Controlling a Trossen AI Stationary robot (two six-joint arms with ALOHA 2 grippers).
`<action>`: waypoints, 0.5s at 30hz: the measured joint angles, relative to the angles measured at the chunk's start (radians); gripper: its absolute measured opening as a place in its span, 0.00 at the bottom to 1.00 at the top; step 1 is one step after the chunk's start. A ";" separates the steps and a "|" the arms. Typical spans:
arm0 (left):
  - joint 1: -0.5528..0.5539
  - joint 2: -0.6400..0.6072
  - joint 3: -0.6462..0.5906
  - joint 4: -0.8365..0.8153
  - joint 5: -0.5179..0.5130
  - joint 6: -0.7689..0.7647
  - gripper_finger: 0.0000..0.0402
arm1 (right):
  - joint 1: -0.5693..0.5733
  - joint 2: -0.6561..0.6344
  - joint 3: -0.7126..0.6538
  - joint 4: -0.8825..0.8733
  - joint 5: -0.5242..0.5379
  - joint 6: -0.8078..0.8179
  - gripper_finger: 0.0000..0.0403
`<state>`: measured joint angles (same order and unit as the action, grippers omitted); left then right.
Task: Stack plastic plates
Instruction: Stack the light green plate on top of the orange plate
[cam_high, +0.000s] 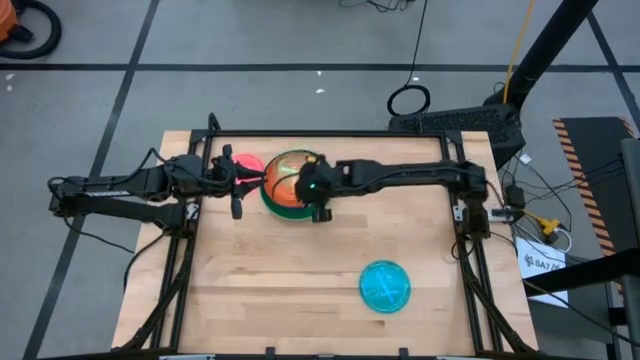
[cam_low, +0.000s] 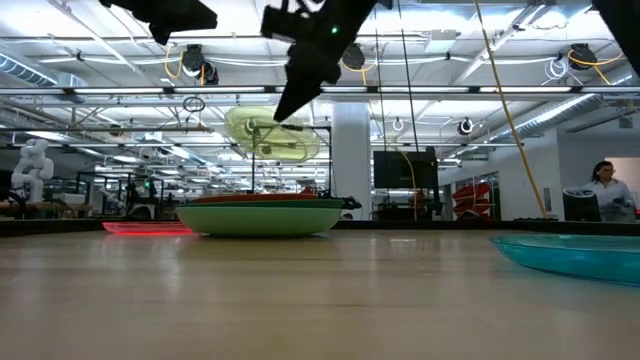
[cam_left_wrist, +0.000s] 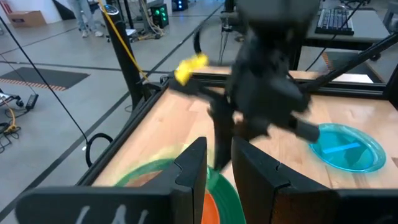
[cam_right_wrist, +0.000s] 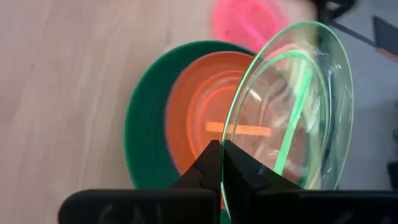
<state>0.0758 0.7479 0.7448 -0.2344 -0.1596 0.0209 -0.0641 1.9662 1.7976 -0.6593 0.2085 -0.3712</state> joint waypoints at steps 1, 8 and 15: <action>0.000 0.000 0.000 0.000 0.000 0.000 0.21 | 0.003 0.021 0.015 -0.010 0.000 -0.028 0.00; 0.000 0.000 0.000 -0.001 0.000 0.000 0.21 | 0.020 0.111 0.041 -0.017 0.002 -0.162 0.00; 0.000 0.000 0.000 -0.001 0.000 0.000 0.21 | 0.020 0.131 0.042 -0.007 0.003 -0.173 0.02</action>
<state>0.0757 0.7475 0.7448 -0.2357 -0.1596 0.0212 -0.0437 2.0973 1.8393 -0.6660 0.2115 -0.5442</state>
